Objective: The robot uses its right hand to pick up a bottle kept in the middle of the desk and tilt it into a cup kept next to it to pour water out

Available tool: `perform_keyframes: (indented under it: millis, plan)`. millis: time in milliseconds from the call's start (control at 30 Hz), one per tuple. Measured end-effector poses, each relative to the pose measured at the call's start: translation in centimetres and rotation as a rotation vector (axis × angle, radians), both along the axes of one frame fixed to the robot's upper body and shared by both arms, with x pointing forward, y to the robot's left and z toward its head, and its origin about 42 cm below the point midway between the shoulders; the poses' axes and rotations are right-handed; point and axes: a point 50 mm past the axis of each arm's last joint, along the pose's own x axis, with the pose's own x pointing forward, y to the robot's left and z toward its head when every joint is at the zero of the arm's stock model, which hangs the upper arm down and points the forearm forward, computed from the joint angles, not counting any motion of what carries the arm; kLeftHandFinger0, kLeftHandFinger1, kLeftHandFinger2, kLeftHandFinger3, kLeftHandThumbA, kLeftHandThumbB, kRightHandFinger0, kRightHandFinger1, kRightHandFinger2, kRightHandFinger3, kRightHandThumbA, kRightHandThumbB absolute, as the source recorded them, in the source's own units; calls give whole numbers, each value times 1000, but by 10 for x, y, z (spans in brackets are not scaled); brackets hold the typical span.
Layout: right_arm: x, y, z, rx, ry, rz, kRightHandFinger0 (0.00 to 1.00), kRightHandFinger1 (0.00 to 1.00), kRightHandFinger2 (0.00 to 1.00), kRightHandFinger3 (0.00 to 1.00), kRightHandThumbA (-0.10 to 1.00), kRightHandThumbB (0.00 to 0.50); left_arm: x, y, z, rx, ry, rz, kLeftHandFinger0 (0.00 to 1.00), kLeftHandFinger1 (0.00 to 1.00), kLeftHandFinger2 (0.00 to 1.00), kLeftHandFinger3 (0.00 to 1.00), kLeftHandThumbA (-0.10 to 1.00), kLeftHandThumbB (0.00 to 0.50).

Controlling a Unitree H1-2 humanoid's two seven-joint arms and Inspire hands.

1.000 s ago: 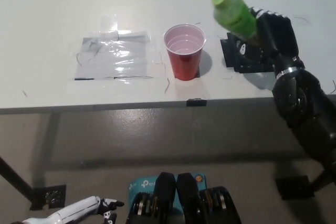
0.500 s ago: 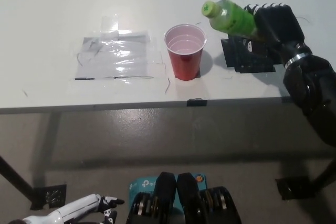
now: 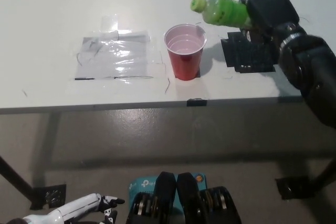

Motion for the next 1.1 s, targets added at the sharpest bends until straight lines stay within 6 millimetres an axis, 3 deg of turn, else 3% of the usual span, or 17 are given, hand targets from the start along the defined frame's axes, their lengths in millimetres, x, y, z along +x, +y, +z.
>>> perform_keyframes:
  millis: [67,133,200,233,267,433,467,533,600,700,800,833,867,900,933,1033,1100]
  plan:
    - [2,4,3,-66,-13,12,0,86,337,0,-95,69,0,0,0,1,0,0,1000,1000,1000,1000,1000,440]
    - [3,4,3,-118,-21,18,0,137,415,35,-100,82,0,0,0,1,1,-2,1000,1000,1000,1000,1000,457]
    - [3,2,1,-183,-30,23,0,155,443,163,-100,104,1,0,1,1,2,-6,1000,1000,1000,1000,1000,476]
    - [3,1,1,-210,-33,26,0,147,429,273,-100,109,1,0,1,1,2,-8,1000,1000,1000,1000,1000,469]
    - [3,-2,1,-242,-40,29,0,86,356,285,-100,162,1,0,1,2,3,-9,1000,1000,1000,1000,1000,456]
    - [3,-18,10,-368,-106,41,0,12,264,157,-47,135,1,0,1,6,5,-12,1000,1000,1000,1000,1000,454]
    - [3,-22,13,-382,-115,40,0,3,239,244,-33,159,1,0,1,6,5,-12,1000,1000,1000,1000,1000,460]
    - [3,-30,18,-407,-137,40,0,0,189,110,-86,163,1,0,1,6,6,-13,1000,1000,1000,1000,1000,467]
    - [1,-36,22,-430,-156,45,0,0,188,12,-58,121,1,0,1,6,8,-14,1000,1000,1000,1000,1000,453]
    - [1,-43,25,-458,-171,51,0,0,198,0,-32,132,1,0,1,7,7,-15,1000,1000,1000,1000,1000,454]
    - [0,-46,30,-490,-185,61,0,0,201,55,-55,179,1,0,1,9,7,-15,1000,1000,1000,1000,1000,439]
    - [0,-46,32,-497,-191,65,0,0,168,318,-25,198,1,0,1,9,7,-15,1000,1000,1000,1000,1000,429]
    - [0,-45,35,-506,-200,70,0,0,91,352,-5,230,1,1,1,10,7,-15,1000,1000,1000,1000,1000,426]
    - [-1,-43,39,-517,-214,77,0,0,28,343,-5,238,1,1,1,11,7,-15,1000,1000,1000,1000,1000,425]
    - [-1,-40,44,-523,-229,84,0,0,13,238,19,238,1,1,1,13,7,-16,1000,1000,1000,1000,1000,426]
    - [0,-32,59,-558,-271,99,0,0,0,292,54,248,1,1,1,14,8,-18,1000,1000,1000,1000,1000,424]
    - [1,-27,69,-571,-294,110,0,0,38,80,14,215,1,1,1,15,8,-17,1000,1000,1000,1000,1000,422]
